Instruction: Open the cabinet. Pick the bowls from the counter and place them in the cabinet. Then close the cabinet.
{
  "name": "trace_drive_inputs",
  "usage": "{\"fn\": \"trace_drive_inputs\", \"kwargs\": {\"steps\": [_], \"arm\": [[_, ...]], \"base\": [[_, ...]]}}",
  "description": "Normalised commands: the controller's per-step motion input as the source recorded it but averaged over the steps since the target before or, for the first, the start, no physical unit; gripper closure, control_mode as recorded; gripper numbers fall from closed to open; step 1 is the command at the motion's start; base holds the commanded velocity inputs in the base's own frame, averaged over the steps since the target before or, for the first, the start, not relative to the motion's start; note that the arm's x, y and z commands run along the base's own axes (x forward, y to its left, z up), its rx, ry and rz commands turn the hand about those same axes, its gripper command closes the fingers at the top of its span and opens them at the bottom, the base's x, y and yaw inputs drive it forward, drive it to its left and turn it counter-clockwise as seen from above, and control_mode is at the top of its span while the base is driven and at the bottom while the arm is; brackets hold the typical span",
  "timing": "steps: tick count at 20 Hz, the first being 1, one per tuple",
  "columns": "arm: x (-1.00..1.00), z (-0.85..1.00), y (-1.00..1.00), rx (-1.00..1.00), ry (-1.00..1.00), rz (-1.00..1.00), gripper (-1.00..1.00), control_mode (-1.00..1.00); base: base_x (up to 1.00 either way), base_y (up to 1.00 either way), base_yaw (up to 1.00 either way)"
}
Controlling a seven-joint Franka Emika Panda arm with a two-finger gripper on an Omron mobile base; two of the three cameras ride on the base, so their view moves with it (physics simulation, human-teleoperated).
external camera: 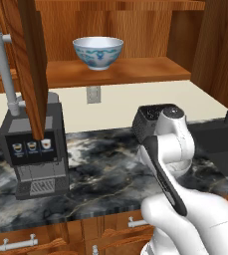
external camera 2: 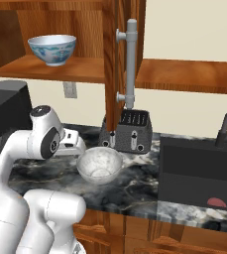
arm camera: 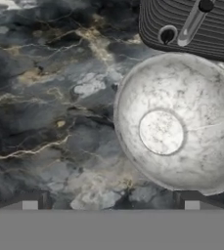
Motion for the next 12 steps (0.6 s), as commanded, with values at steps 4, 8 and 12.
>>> {"fn": "trace_drive_inputs", "kwargs": {"steps": [4,8,12], "arm": [[0.29,-0.34,-0.03,0.0,0.0,0.0,-1.0,-1.0],[0.37,-0.26,0.0,0.0,0.0,0.0,-1.0,-1.0],[0.39,-0.26,0.0,0.0,0.0,0.0,-1.0,-1.0]], "base": [[0.0,0.0,0.0],[0.0,0.0,0.0],[0.0,0.0,0.0]]}}
